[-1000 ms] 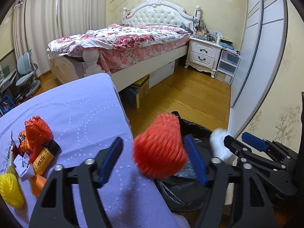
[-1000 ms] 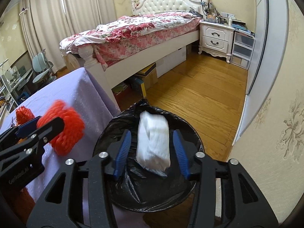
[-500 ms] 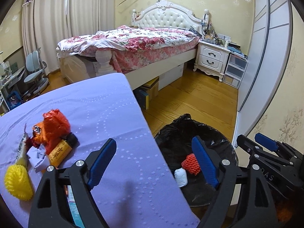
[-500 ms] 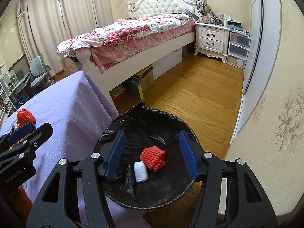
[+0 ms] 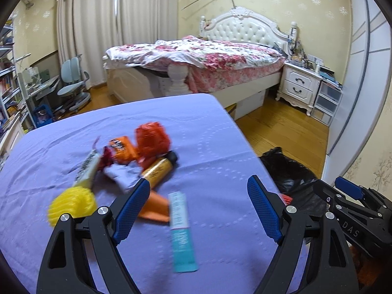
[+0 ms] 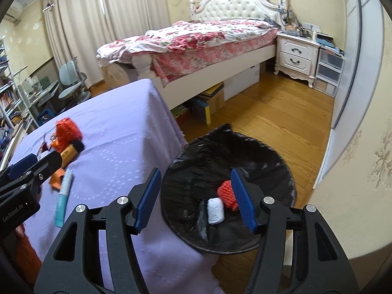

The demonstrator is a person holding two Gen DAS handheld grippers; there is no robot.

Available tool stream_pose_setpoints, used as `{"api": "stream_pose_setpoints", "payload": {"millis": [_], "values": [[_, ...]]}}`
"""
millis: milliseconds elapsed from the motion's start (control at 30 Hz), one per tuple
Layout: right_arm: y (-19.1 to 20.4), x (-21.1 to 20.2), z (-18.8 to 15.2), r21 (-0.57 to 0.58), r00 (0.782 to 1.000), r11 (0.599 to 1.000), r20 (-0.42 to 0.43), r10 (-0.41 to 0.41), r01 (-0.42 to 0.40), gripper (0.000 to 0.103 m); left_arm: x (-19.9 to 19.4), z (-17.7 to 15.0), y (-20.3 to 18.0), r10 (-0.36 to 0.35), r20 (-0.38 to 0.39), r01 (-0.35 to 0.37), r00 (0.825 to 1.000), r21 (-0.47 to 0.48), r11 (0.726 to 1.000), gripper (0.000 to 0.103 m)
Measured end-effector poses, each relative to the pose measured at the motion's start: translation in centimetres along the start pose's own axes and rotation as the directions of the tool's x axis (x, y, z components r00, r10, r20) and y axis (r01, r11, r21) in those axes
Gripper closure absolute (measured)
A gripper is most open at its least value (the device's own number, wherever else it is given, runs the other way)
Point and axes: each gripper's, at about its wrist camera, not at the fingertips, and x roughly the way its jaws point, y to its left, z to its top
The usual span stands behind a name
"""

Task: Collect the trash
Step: 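Grasp the yellow foam net with the left gripper while the right grasps the teal tube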

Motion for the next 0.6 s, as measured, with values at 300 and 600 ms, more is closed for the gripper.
{"api": "stream_pose_setpoints", "payload": {"millis": [300, 600], "values": [[5.6, -0.2, -1.1, -0.079, 0.997, 0.994, -0.034, 0.075, -0.077, 0.045, -1.7, -1.7, 6.2, 0.111, -0.008, -0.112, 0.994, -0.100, 0.989, 0.022], [10.5, 0.1, -1.8, -0.161, 0.988, 0.976, -0.077, 0.137, -0.148, 0.043, -1.4, -3.5, 11.6, 0.188, -0.039, -0.192, 0.981, -0.171, 0.966, 0.021]]}}
